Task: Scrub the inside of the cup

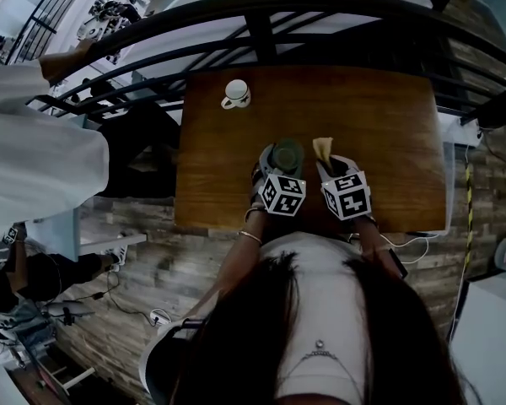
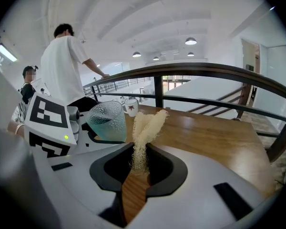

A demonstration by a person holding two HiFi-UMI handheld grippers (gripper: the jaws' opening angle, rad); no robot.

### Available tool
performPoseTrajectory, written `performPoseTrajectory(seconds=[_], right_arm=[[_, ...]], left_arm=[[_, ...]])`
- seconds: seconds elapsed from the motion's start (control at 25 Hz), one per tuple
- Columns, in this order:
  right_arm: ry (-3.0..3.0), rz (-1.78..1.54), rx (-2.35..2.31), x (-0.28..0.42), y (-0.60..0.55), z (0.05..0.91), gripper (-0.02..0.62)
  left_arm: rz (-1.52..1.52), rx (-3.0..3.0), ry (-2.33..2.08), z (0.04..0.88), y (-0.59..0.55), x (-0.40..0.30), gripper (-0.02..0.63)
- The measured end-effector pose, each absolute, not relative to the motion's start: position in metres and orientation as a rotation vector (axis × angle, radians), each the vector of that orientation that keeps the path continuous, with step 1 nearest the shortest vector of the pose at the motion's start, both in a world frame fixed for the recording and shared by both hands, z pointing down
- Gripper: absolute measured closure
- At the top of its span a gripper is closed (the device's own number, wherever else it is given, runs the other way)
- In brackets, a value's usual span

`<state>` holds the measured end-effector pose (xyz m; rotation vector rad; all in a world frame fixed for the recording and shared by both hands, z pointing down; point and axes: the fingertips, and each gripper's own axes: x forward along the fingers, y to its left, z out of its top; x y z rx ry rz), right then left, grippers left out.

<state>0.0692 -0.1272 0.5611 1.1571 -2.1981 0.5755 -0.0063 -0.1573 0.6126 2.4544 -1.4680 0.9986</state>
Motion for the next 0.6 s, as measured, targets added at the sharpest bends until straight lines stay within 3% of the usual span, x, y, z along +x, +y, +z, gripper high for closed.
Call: performPoseTrajectory(seconds=[0.6], right_arm=[[-2.325, 0.526, 1.081, 0.046, -0.128, 0.527, 0.506]], left_arm=[[1.155, 2.543, -1.511, 0.597, -0.173, -0.017, 0.258]])
